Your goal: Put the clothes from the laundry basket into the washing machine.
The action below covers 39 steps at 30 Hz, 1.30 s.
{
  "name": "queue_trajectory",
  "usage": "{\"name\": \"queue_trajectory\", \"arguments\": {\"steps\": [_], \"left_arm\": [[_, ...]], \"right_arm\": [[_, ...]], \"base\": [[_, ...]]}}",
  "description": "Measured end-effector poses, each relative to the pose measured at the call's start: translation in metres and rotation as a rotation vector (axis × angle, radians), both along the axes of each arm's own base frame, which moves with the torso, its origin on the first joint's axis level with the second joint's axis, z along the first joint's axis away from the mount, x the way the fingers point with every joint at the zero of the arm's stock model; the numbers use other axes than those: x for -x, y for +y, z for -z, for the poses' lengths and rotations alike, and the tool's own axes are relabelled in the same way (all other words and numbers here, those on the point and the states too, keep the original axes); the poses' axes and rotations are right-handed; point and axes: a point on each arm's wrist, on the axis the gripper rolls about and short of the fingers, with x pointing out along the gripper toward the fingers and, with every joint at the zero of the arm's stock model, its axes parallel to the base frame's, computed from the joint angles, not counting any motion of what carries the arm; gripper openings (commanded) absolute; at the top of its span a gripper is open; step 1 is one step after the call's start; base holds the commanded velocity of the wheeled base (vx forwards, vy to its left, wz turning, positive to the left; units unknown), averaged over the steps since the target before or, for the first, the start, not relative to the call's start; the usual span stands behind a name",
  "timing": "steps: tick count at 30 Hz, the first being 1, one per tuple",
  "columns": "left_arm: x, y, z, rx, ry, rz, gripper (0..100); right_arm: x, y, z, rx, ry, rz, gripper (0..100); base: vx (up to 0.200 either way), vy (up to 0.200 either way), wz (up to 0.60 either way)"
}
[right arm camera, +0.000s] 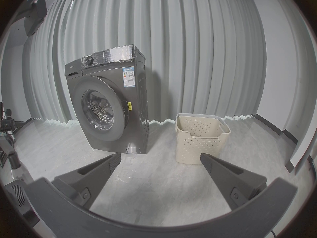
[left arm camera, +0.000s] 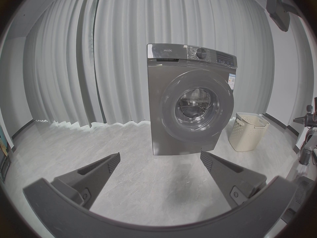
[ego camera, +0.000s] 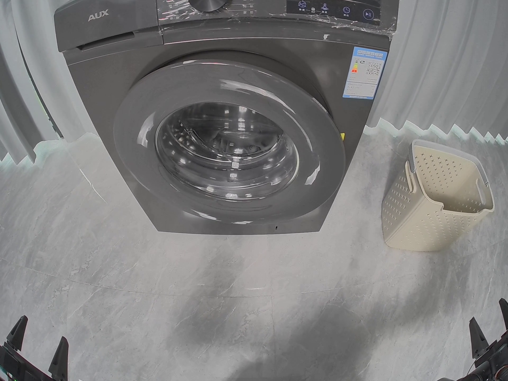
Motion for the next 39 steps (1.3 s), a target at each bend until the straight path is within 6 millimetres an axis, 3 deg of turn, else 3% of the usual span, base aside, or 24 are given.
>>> {"name": "queue_trajectory", "arguments": {"steps": [6,12,16,28,39], "left_arm": [[0.0,0.0,0.0,-0.001,0.0,-0.001,100],[0.0,0.0,0.0,-0.002,0.0,-0.001,100],[0.0,0.0,0.0,-0.002,-0.001,-0.001,100],[0.0,0.0,0.0,-0.001,-0.001,-0.001,100],[0.0,0.0,0.0,-0.002,-0.002,0.0,100]], "right_arm": [[0.002,0.0,-0.011,0.009,-0.061,-0.009,100],[0.013,0.001,-0.059,0.002,-0.169,-0.071,100],[0.003,0.002,-0.083,0.006,-0.138,-0.146,100],[-0.091,0.02,-0.116,-0.012,0.1,-0.428,100],[-0.179,0.092,-0.128,-0.076,0.228,-0.559,100]], "base": [[0.0,0.0,0.0],[0.067,0.0,0.0],[0.2,0.0,0.0],[0.15,0.0,0.0],[0.0,0.0,0.0]]}}
